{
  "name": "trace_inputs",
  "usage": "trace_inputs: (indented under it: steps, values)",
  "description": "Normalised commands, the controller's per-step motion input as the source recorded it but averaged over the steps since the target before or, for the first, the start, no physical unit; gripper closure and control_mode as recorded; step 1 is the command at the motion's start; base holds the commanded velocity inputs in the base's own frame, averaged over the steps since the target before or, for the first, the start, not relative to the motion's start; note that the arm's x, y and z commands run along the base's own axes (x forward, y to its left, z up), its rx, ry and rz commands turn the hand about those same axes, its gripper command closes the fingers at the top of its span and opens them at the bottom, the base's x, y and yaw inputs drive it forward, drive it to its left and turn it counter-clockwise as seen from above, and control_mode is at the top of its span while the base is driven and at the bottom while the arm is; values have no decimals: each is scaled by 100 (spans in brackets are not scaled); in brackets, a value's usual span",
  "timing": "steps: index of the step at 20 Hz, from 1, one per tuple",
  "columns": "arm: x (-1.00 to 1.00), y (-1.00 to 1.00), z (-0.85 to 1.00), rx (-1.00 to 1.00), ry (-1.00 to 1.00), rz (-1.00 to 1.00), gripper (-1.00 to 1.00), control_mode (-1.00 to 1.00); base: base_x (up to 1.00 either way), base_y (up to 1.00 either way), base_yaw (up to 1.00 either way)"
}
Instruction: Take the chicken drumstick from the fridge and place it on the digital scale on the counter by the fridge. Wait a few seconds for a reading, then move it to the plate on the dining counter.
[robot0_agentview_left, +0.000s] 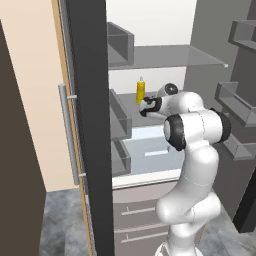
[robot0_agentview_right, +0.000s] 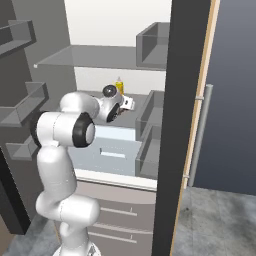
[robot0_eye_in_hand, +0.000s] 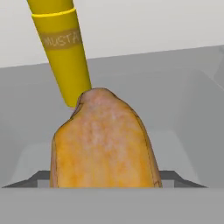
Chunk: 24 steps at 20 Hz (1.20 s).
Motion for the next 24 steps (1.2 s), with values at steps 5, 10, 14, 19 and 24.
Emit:
trace_inputs:
  steps: [5,10,14,19,24]
  values:
    - [-100,0,82,4,-2,-2,100,-100,0,0,0]
    - [-100,0,100,0,0,0,100,-100,0,0,0]
    - [-100,3,100,0,7,0,100,-100,0,0,0]
    - [-100,7,78,0,11,0,100,-100,0,0,0]
    - [-100,7,38,0,11,0,100,-100,0,0,0]
